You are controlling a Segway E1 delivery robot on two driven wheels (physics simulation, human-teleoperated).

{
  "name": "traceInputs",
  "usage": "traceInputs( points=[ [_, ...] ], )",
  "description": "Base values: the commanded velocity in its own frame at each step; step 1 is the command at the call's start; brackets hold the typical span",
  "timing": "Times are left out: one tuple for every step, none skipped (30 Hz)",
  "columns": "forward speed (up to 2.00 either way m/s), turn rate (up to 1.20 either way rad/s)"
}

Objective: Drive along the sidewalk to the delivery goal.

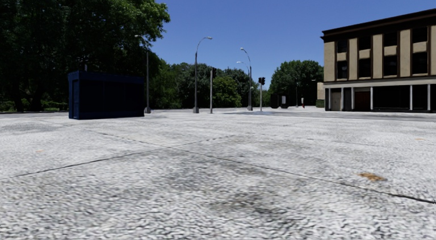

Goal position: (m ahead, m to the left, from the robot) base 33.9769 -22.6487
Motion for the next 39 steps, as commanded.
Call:
traceInputs(
  points=[
    [2.00, 0.00],
    [2.00, 0.00],
    [2.00, 0.00],
    [2.00, 0.00],
    [2.00, 0.00],
    [2.00, 0.00],
    [2.00, 0.00],
    [2.00, 0.00],
    [2.00, 0.00],
    [2.00, 0.00],
    [2.00, 0.00],
    [2.00, 0.00],
    [2.00, 0.00],
    [2.00, 0.00],
    [2.00, 0.00],
    [2.00, 0.00],
    [2.00, 0.00],
    [2.00, 0.00],
    [2.00, 0.00],
    [2.00, 0.00],
    [2.00, 0.00],
    [2.00, 0.00],
    [2.00, 0.00],
    [2.00, 0.00],
    [2.00, 0.00],
    [2.00, 0.00],
    [2.00, 0.00],
    [2.00, 0.00],
    [2.00, 0.00],
    [2.00, 0.00],
    [2.00, 0.00],
    [2.00, 0.00],
    [2.00, 0.00],
    [2.00, 0.00],
    [2.00, 0.00],
    [2.00, 0.00],
    [2.00, 0.00],
    [2.00, 0.00],
    [2.00, 0.00]
  ],
)
